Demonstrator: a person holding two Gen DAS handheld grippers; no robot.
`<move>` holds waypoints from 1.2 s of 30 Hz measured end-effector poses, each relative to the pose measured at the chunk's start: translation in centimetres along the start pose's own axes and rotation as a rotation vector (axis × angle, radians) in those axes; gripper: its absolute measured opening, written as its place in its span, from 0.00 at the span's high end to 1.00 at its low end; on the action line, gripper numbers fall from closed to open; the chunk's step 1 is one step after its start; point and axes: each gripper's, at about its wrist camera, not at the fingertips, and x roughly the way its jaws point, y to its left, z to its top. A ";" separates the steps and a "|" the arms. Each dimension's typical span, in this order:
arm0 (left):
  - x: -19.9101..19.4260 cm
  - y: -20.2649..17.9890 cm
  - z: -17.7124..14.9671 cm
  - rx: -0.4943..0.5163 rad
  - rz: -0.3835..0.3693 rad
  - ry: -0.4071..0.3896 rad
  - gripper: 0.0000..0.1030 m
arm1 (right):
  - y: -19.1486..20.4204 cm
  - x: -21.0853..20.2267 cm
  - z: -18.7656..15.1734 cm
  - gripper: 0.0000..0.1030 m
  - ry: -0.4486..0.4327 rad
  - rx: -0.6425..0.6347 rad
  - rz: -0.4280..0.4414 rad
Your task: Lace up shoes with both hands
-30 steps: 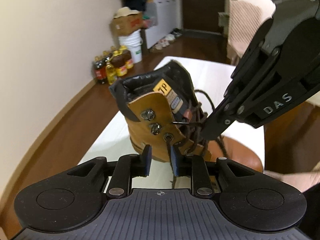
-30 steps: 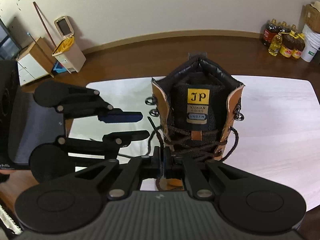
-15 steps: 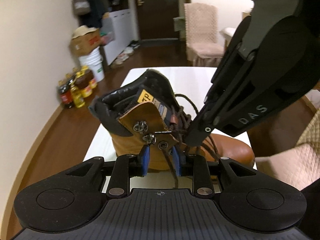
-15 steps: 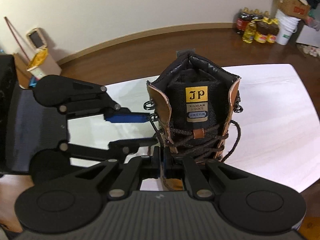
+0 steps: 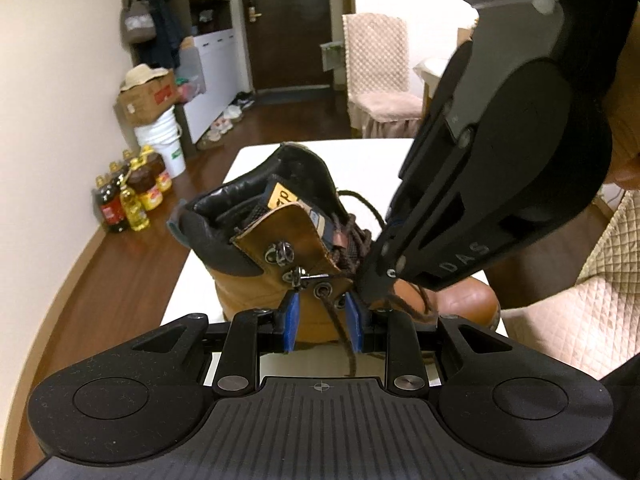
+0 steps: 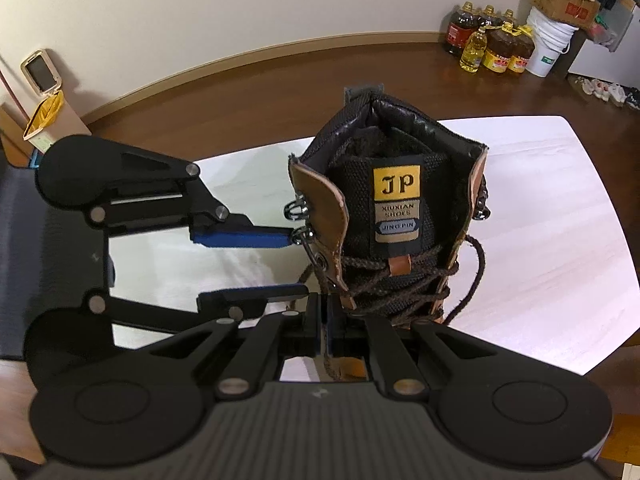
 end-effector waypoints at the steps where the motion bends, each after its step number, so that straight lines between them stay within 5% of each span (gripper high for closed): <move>1: 0.1 0.0 0.0 0.002 0.000 -0.001 0.73 | 0.0 0.0 0.1 0.96 -0.001 0.000 0.000; 22: -0.5 -0.1 -1.7 0.111 -0.021 0.015 0.71 | 0.8 0.5 1.4 0.96 0.032 -0.036 0.092; 36: -0.2 1.0 -1.1 0.223 0.061 0.003 0.71 | 0.6 0.5 1.7 0.96 -0.009 -0.053 0.036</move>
